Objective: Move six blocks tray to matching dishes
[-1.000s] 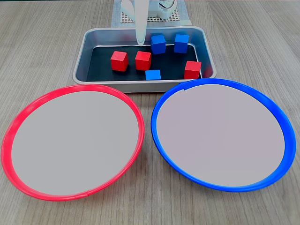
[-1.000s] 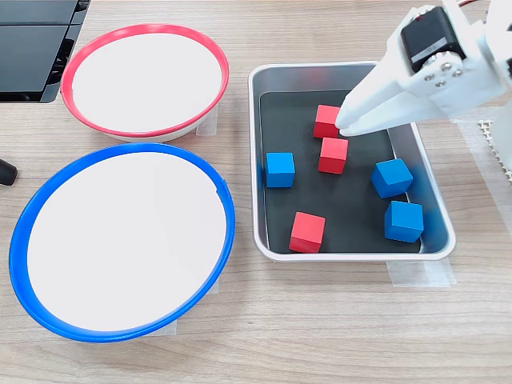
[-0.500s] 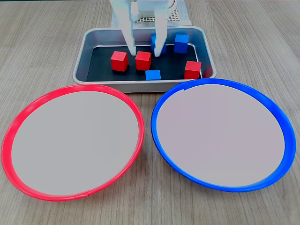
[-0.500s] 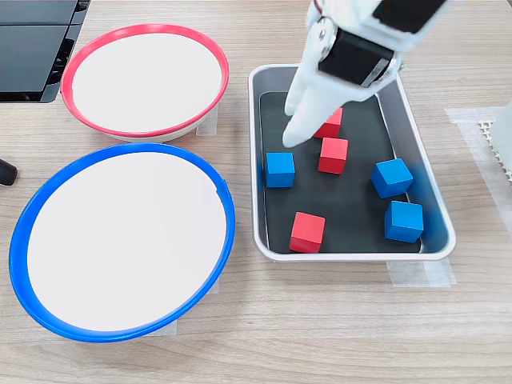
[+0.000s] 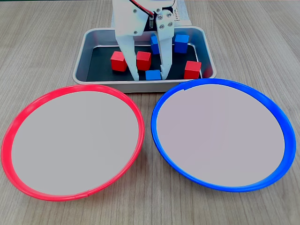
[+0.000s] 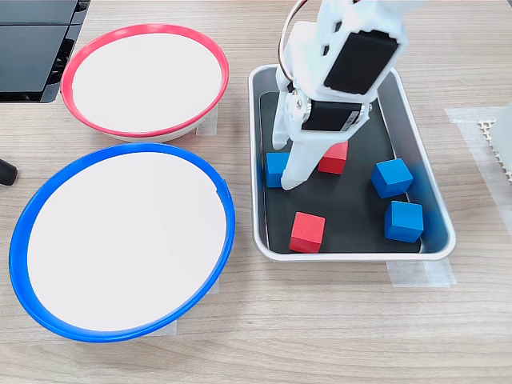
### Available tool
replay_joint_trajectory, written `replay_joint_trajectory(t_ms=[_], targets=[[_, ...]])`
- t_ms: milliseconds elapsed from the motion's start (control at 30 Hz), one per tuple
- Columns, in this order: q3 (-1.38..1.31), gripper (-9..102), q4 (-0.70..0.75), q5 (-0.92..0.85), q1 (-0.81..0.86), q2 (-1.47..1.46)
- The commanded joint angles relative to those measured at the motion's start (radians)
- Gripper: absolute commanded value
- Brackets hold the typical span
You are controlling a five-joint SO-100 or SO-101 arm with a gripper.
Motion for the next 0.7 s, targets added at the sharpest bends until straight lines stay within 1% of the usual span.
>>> replay_joint_trajectory(t_ms=[0, 33, 67, 133, 200, 233, 267, 300, 367, 400, 433, 533, 567, 667], targets=[[0.005, 9, -0.026, 0.020, -0.017, 0.000], [0.005, 0, -0.026, 0.071, -0.028, 0.005], [-0.003, 0, 0.014, 0.112, -0.038, 0.029], [-0.023, 0, 0.120, 0.132, -0.061, 0.077], [-0.078, 0, 0.301, 0.144, -0.092, 0.135], [-0.144, 0, 0.436, 0.178, -0.124, 0.169], [-0.215, 0, 0.520, 0.253, -0.160, 0.184], [-0.308, 0, 0.561, 0.387, -0.206, 0.186], [-0.463, 0, 0.523, 0.637, -0.256, 0.147], [-0.575, 0, 0.462, 0.781, -0.270, 0.087], [-0.640, 0, 0.439, 0.830, -0.273, 0.041], [-0.795, 0, 0.356, 0.911, -0.276, -0.135], [-0.818, 0, 0.275, 0.919, -0.270, -0.222], [-0.827, 3, 0.179, 0.908, -0.255, -0.324]])
